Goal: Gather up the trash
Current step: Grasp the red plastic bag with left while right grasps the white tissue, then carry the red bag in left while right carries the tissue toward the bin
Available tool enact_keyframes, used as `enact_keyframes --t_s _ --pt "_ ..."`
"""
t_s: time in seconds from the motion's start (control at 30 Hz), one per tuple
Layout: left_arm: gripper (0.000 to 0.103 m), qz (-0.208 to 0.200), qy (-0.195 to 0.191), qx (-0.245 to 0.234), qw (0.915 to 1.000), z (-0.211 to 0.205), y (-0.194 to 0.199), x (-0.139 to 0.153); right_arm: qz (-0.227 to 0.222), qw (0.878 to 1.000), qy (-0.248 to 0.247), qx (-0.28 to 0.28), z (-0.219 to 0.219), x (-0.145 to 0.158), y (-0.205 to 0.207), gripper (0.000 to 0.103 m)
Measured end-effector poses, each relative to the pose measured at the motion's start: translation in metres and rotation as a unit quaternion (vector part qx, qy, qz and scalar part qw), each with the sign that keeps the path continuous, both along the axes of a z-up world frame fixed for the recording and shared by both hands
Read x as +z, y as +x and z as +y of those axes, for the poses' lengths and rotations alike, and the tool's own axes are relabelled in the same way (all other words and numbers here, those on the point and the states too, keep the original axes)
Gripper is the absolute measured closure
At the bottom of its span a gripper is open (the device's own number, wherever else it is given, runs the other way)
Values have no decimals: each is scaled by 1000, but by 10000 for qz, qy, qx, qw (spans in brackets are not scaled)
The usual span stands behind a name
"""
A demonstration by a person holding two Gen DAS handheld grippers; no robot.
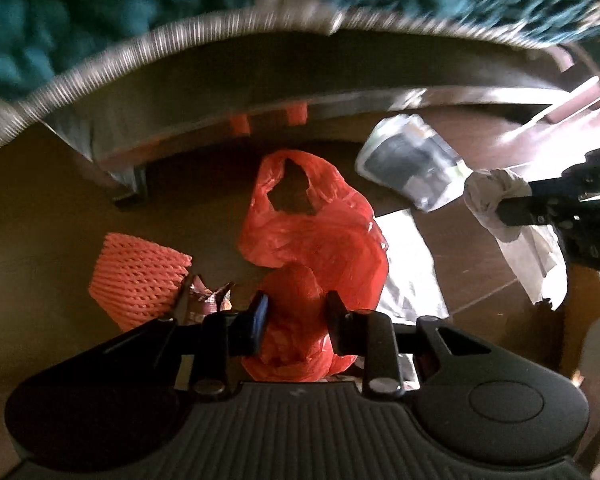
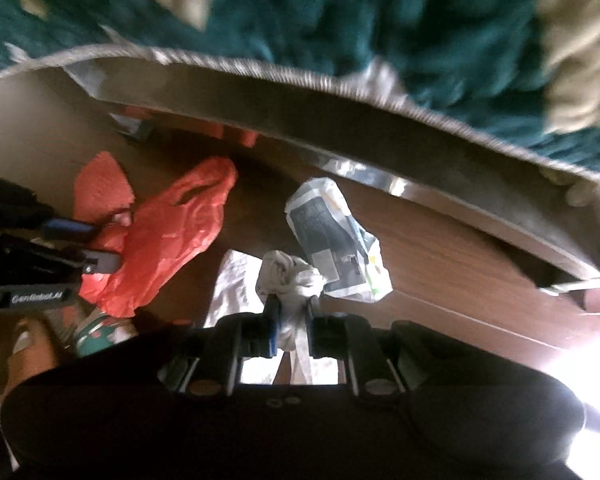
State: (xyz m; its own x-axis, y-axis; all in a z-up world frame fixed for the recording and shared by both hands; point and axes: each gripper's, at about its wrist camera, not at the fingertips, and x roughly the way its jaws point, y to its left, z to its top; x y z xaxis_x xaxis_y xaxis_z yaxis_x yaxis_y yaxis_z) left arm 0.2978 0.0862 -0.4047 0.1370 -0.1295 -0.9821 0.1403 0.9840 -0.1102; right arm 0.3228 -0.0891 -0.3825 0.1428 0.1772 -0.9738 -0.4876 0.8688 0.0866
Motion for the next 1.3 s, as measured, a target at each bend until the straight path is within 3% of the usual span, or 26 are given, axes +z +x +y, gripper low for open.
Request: enact_keyframes --t_s 0.4,0.73,1.03,1.3 --pt "74 -508 -197 -53 9985 -28 -22 144 -673 9954 443 -523 -43 160 -43 92" --pt "74 -1305 -123 -111 9913 -71 -71 265 -1605 9814 772 -713 -80 282 -104 92" --pt "74 -2158 -173 -229 9760 -116 -107 375 -2438 9587 999 -1072 -136 378 -165 93" --pt "74 -3035 -311 -632 9502 -174 -133 468 -3224 9324 1054 -1249 -192 459 -205 93"
